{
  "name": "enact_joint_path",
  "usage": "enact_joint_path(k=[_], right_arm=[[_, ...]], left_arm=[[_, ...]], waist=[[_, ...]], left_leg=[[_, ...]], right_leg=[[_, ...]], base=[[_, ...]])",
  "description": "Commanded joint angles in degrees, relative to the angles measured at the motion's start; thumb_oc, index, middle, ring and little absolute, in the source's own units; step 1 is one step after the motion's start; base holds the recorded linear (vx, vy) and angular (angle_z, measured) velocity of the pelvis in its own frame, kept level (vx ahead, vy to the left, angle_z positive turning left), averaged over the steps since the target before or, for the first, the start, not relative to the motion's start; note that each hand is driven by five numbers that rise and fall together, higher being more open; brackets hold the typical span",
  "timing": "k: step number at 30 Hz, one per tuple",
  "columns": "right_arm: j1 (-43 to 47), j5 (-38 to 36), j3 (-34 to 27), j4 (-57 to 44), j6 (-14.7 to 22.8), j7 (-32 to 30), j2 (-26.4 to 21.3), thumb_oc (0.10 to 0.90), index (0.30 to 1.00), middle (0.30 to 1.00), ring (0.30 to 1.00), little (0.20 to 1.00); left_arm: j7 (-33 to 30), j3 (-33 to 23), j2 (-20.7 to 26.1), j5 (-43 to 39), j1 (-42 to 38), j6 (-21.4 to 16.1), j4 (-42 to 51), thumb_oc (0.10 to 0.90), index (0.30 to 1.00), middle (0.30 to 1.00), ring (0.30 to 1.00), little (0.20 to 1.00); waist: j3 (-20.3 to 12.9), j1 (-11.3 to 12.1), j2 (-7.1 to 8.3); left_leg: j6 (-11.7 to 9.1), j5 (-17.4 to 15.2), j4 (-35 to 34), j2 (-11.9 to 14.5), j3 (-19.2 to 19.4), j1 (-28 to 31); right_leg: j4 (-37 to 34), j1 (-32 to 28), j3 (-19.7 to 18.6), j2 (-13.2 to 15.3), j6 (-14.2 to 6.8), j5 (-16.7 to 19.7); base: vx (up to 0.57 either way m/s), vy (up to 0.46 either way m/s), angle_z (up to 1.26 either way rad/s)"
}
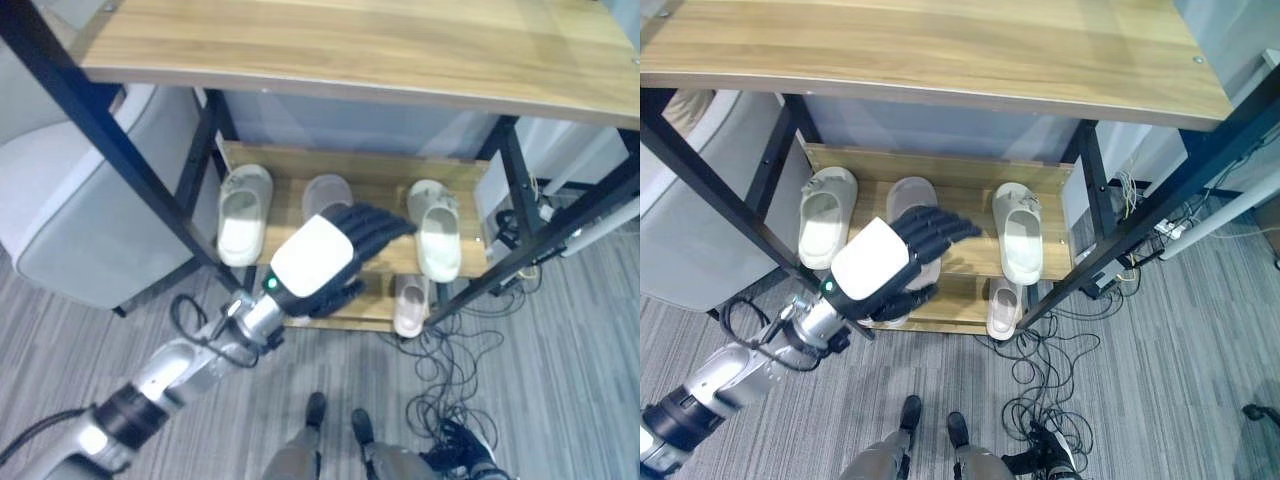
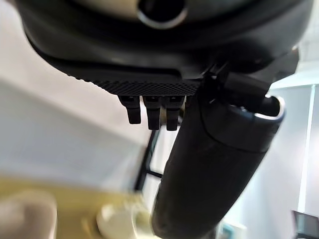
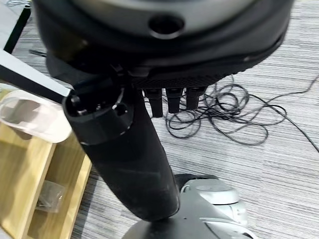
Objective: Arrange the slippers neatly on the shoe rack.
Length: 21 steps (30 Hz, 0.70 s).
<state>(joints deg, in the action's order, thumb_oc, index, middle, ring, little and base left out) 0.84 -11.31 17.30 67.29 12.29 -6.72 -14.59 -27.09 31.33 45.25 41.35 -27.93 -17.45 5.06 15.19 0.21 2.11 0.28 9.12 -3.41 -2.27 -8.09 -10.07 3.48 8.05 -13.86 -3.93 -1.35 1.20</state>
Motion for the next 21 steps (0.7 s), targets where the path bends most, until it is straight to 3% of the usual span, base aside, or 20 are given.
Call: enact_joint_path(k=[1,2,3,6,12,21], right_arm=[[-2.17,0.92,1.5,-2.86,0.97,-0.19,-4.02,0.8,0.9,0.9,0.9,0.9],[-2.07,0.9,1.39,-2.84,0.97,-0.17,-4.05,0.8,0.9,0.9,0.9,0.9],[-1.95,0.75,1.57,-2.85,1.01,0.12,-4.42,0.8,0.9,0.9,0.9,0.9],[-1.23,0.23,1.28,-3.66,1.15,0.42,-4.85,0.8,0.9,0.9,0.9,0.9],[0.22,-0.44,0.67,-4.53,1.54,0.56,-5.03,0.8,0.9,0.9,0.9,0.9],[0.82,-1.01,0.12,-6.65,1.75,0.3,-4.39,0.8,0.9,0.9,0.9,0.9]], left_arm=[[-8.65,-6.63,-5.57,0.85,-9.45,4.94,-0.93,0.8,0.9,0.9,0.9,0.9],[-8.8,-6.44,-5.69,0.91,-9.78,4.98,-1.2,0.8,0.9,0.9,0.9,0.9],[-9.71,-6.34,-6.32,2.16,-13.01,8.13,-5.78,0.8,0.9,0.9,0.9,0.9],[-10.43,-5.81,-6.28,3.87,-17.13,11.51,-10.34,0.8,0.9,0.9,0.9,0.9],[-10.56,-6.5,-5.29,5.69,-20.69,16.36,-16.05,0.8,0.9,0.9,0.9,0.9],[-8.92,-11.21,-8.02,1.23,-17.53,16.83,-13.59,0.8,0.9,0.9,0.9,0.9]], waist=[[-2.11,-1.33,-0.2],[-2.13,-1.24,-0.24],[-2.02,-1.9,-0.37],[-1.31,-2.27,-0.57],[0.16,-2.32,-0.28],[1.17,-1.88,0.26]], left_leg=[[1.3,-6.18,4.21,-0.24,1.83,-3.93],[1.3,-6.17,4.27,-0.24,1.85,-4.12],[1.35,-6.05,4.18,-0.24,1.97,-4.57],[1.3,-5.66,4.12,-0.39,2.07,-5.7],[1.29,-5.26,3.74,-0.45,2.82,-7.13],[1.19,-6.01,5.24,-0.53,3.61,-8.76]], right_leg=[[0.73,2.81,2.48,1.7,-1.62,-0.19],[0.76,2.99,2.45,1.69,-1.64,-0.16],[0.68,3.57,2.31,1.78,-1.75,0.11],[0.51,4.62,2.51,1.92,-1.83,0.32],[-0.05,5.85,3.32,2.38,-2.25,1.19],[-1.13,6.16,4.79,3.19,-2.44,1.9]], base=[[0.0,0.016,-0.31],[0.0,0.032,-0.35],[0.0,0.036,-0.23],[0.0,0.031,-0.09],[0.01,0.021,-0.05],[0.01,-0.001,0.04]])
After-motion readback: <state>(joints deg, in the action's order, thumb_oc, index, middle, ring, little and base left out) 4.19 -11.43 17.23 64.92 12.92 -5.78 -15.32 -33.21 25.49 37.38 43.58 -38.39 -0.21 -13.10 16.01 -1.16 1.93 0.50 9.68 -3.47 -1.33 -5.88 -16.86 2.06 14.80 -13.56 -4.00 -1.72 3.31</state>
